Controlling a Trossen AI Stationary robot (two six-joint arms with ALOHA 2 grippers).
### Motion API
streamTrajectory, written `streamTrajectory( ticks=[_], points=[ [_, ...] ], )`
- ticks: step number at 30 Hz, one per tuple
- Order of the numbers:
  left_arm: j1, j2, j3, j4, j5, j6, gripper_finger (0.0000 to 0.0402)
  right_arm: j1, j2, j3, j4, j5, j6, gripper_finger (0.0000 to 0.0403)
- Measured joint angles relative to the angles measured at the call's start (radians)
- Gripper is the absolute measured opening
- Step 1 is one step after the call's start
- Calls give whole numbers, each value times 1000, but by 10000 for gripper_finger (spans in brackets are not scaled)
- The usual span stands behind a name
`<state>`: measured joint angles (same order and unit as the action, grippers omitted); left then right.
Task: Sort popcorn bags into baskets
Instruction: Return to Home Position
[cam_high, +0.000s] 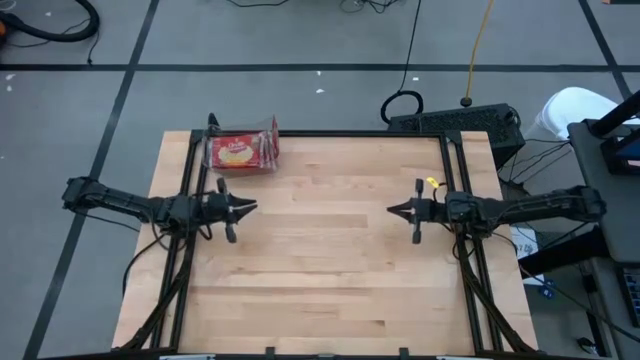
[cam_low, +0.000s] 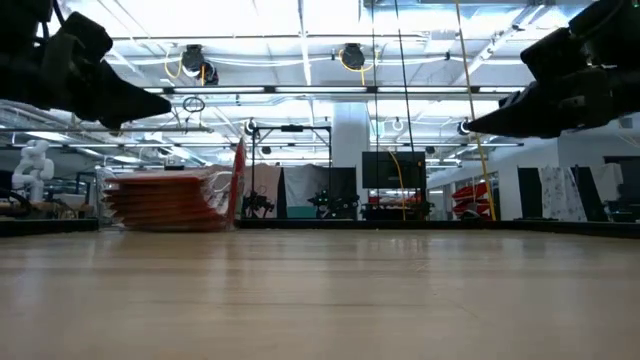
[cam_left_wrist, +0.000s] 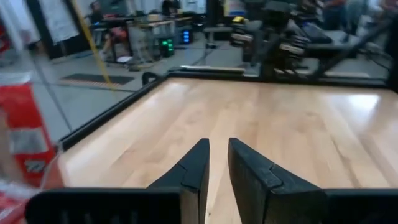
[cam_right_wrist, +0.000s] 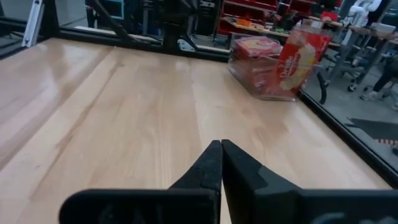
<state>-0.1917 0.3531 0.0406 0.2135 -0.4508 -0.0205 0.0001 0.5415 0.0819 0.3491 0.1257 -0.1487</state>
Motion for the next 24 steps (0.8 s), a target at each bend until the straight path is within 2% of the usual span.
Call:
streamTrajectory(
  ticks=[8,24],
  points=[
    [1,-1,0,24,144,125,7,-14,-79,-34,-12,-32,-42,0],
    [2,-1,-31,47,216,91,6,-15,-124,-38,-3,-52,-46,0]
  ],
)
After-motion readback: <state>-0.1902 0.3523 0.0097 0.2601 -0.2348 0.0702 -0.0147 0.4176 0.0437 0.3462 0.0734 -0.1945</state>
